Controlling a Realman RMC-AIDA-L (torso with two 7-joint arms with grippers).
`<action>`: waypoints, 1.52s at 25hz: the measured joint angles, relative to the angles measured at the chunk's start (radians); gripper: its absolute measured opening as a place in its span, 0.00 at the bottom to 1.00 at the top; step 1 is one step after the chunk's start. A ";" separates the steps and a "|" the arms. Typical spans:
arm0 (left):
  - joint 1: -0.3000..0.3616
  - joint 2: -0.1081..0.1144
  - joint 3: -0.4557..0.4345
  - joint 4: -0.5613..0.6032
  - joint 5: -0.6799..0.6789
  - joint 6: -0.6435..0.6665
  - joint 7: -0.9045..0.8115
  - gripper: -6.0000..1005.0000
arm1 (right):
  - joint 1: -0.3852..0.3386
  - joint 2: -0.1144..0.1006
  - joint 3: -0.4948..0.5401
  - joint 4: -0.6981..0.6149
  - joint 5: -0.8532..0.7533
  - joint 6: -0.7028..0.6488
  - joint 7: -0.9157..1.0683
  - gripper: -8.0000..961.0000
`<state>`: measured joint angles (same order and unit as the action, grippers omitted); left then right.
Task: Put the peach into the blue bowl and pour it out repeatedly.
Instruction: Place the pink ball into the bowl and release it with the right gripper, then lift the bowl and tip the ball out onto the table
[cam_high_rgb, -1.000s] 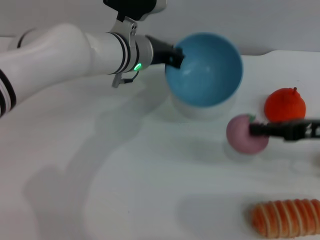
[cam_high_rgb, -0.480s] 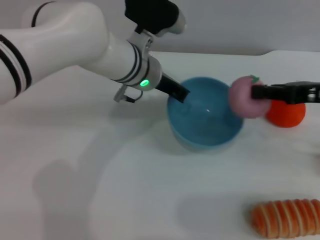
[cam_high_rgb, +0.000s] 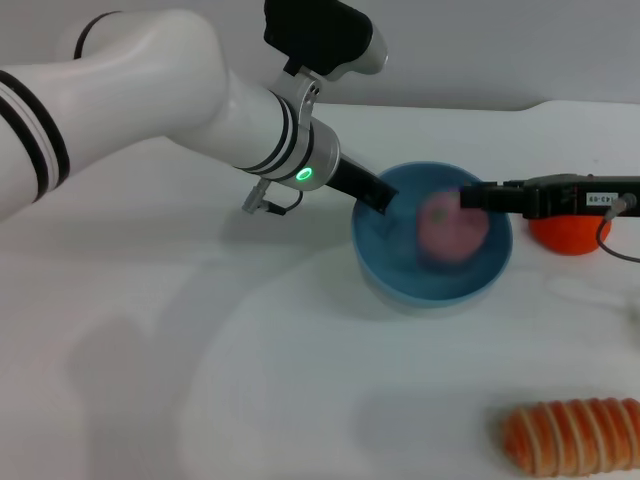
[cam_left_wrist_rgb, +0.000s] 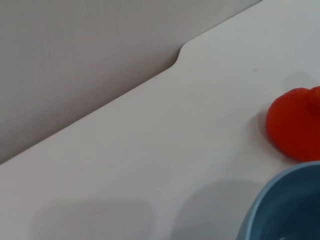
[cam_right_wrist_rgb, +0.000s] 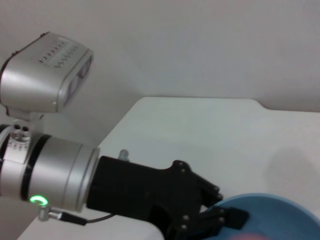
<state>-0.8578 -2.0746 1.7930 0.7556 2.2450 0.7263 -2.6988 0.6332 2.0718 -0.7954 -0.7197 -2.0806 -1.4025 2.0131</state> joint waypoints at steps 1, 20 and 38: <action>0.001 0.000 -0.001 -0.001 -0.002 -0.002 0.000 0.00 | -0.002 0.000 0.000 0.000 0.003 0.009 -0.003 0.14; 0.013 0.002 0.054 0.004 -0.005 -0.108 0.026 0.00 | -0.267 0.000 0.159 -0.034 0.318 0.292 -0.525 0.60; -0.030 -0.003 0.244 0.130 0.351 -0.456 0.187 0.00 | -0.406 0.003 0.276 0.616 1.124 0.162 -1.491 0.63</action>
<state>-0.8880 -2.0780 2.0371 0.8857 2.5956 0.2701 -2.5116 0.2271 2.0747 -0.5190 -0.1033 -0.9567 -1.2400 0.5226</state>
